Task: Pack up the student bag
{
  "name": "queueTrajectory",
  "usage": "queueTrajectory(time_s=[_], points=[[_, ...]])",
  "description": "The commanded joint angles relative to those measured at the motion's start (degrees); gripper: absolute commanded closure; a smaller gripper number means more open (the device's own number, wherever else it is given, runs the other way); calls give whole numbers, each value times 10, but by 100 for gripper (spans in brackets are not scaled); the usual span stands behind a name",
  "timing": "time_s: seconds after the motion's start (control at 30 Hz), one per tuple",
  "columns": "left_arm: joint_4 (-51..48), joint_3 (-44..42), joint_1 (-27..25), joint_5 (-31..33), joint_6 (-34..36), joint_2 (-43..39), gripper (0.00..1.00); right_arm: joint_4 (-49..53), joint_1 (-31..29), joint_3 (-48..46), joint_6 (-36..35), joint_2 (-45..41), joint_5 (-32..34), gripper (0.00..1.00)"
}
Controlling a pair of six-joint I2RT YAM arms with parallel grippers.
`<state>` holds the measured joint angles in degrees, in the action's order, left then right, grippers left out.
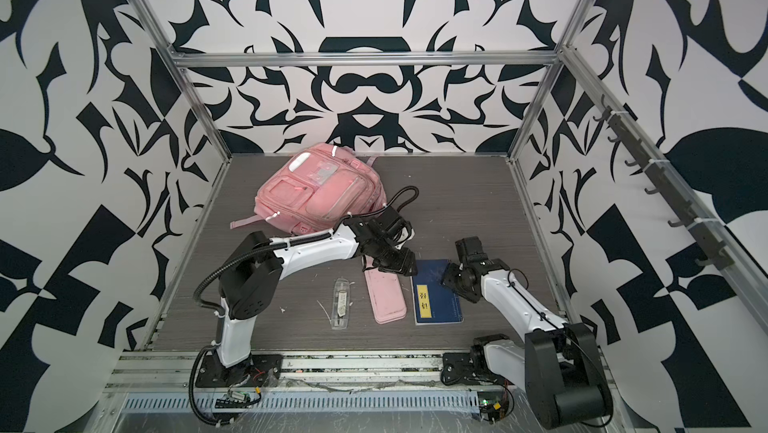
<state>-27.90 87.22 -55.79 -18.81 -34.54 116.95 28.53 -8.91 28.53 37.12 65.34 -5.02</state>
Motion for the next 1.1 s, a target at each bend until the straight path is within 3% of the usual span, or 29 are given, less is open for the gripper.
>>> queueTrajectory(time_s=[0.0, 0.47, 0.93, 1.07], points=[[-4, 29, -1, -13, -12, 33, 44, -13, 5, -3, 4, 3, -16, 38], [-23, 118, 3, -34, -19, 131, 59, -27, 6, 15, -24, 26, -70, 67], [-55, 242, 68, -66, -7, 211, 62, -123, 26, 38, -27, 92, -158, 64], [-72, 216, 69, -41, 14, 187, 58, -106, 32, 36, -36, 81, -156, 55]])
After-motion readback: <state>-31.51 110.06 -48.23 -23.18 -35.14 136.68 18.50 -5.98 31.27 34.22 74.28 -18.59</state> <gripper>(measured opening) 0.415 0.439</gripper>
